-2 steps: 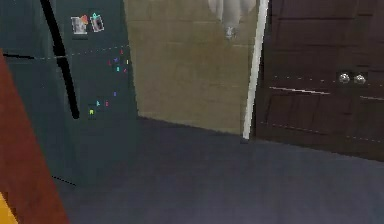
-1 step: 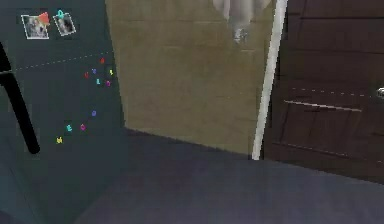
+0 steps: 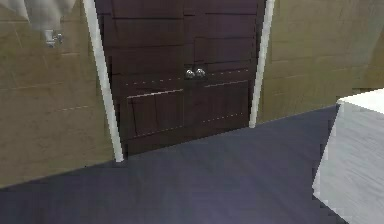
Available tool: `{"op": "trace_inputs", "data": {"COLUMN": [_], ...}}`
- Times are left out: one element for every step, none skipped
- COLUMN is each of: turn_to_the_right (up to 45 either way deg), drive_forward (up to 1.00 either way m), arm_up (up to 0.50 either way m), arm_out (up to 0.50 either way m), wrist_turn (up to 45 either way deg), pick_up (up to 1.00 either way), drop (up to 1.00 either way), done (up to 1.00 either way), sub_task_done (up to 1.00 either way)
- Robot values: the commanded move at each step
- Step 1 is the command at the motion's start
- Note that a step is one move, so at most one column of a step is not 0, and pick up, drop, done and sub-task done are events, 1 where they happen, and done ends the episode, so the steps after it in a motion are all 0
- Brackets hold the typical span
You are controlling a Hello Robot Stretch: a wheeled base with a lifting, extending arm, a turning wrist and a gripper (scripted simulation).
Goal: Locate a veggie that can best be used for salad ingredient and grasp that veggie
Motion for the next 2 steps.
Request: {"op": "trace_inputs", "data": {"turn_to_the_right": [12.0, 0.0], "drive_forward": [0.00, 0.50], "arm_up": [0.00, 0.00], "arm_out": [0.00, 0.00], "wrist_turn": [0.0, 0.0], "pick_up": [0.00, 0.00], "drop": [0.00, 0.00], "done": [0.00, 0.00], "sub_task_done": [0.00, 0.00]}}
